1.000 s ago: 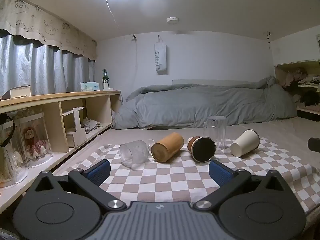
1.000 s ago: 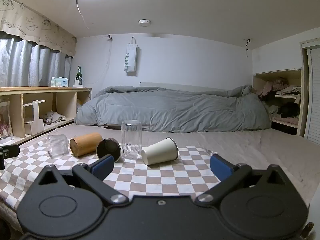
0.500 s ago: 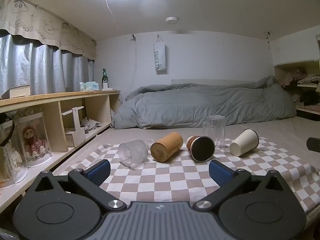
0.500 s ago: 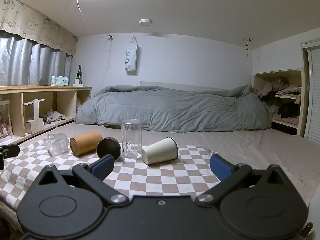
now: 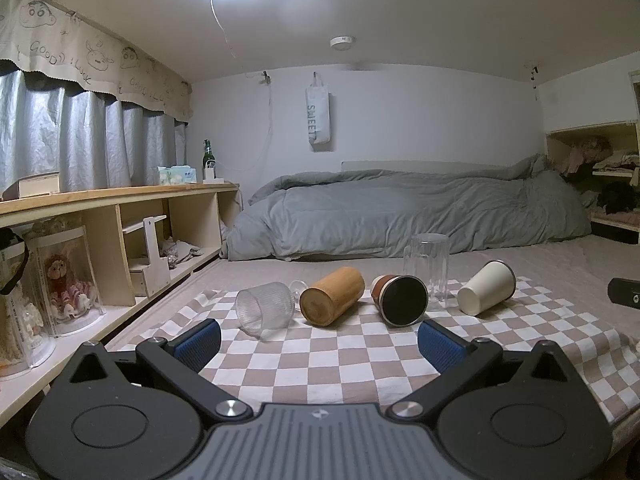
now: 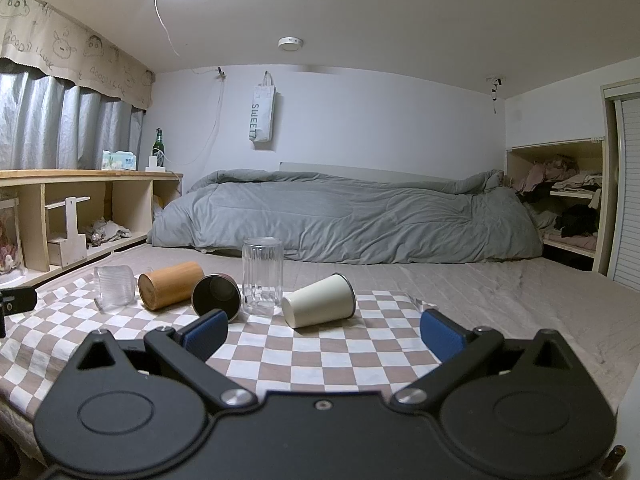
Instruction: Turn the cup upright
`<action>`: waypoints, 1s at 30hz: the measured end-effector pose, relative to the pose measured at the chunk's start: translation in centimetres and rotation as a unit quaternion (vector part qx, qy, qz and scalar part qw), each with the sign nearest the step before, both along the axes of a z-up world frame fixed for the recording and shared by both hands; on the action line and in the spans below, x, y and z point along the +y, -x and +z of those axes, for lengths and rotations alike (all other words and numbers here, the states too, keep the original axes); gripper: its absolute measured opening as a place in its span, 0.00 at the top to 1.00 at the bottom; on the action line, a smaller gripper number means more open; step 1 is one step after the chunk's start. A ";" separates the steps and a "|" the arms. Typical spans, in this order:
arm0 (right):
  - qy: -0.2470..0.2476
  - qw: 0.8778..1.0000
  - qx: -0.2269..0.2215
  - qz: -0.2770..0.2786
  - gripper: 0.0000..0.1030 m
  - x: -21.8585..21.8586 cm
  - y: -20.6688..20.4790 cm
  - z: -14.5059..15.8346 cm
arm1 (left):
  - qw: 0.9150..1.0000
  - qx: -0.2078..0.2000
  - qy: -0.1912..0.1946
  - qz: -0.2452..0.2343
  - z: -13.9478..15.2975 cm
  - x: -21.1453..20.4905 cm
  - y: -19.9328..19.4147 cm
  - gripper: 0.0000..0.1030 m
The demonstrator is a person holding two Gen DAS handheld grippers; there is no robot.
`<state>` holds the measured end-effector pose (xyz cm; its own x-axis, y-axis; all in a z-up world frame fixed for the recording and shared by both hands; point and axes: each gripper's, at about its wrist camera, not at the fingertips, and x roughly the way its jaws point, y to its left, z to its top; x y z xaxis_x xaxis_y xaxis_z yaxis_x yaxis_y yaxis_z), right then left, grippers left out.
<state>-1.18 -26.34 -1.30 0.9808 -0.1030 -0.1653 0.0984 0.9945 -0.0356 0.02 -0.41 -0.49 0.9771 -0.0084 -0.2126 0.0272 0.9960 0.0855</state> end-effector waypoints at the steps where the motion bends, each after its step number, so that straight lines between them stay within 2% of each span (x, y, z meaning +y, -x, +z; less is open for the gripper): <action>1: -0.001 1.000 0.000 0.000 0.00 0.0 0.0 0.0 | 1.000 0.000 0.000 -0.001 0.0 0.0 0.1 0.00; 10: -0.012 1.000 -0.006 0.003 0.00 -0.3 -0.1 -0.1 | 1.000 -0.006 0.004 -0.003 0.5 0.4 0.4 0.00; 30: 0.000 1.000 -0.003 0.006 0.00 -0.2 0.0 0.0 | 1.000 -0.001 0.001 0.001 0.5 0.8 0.6 0.00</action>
